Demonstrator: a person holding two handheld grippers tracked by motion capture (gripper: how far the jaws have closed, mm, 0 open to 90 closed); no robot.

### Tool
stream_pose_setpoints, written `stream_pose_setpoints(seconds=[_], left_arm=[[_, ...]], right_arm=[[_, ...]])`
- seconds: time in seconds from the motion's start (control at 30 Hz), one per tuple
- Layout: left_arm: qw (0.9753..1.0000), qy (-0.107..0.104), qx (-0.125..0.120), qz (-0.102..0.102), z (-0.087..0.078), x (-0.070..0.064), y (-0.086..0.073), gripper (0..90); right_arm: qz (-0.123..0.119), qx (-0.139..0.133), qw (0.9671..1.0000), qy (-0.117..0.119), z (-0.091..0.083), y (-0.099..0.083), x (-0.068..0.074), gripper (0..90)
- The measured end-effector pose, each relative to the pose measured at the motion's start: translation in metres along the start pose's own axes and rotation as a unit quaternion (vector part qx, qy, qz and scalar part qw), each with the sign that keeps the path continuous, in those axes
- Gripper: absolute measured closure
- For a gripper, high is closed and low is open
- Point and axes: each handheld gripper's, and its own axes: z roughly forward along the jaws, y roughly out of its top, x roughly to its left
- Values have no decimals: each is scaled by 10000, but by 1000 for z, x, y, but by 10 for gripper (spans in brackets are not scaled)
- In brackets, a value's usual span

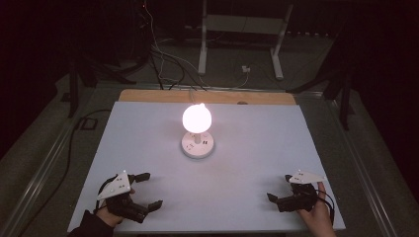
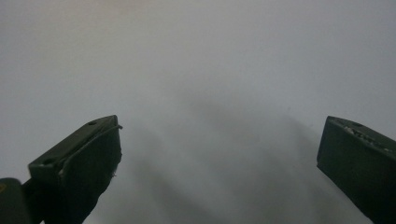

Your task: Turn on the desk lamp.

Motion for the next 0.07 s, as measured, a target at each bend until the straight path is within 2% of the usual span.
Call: stream_pose_setpoints(seconds=[0.07], left_arm=[[10000,-2,-14,-16,0,0,0,2]], right_arm=[[-28,-23,10000,2,0,0,0,0]])
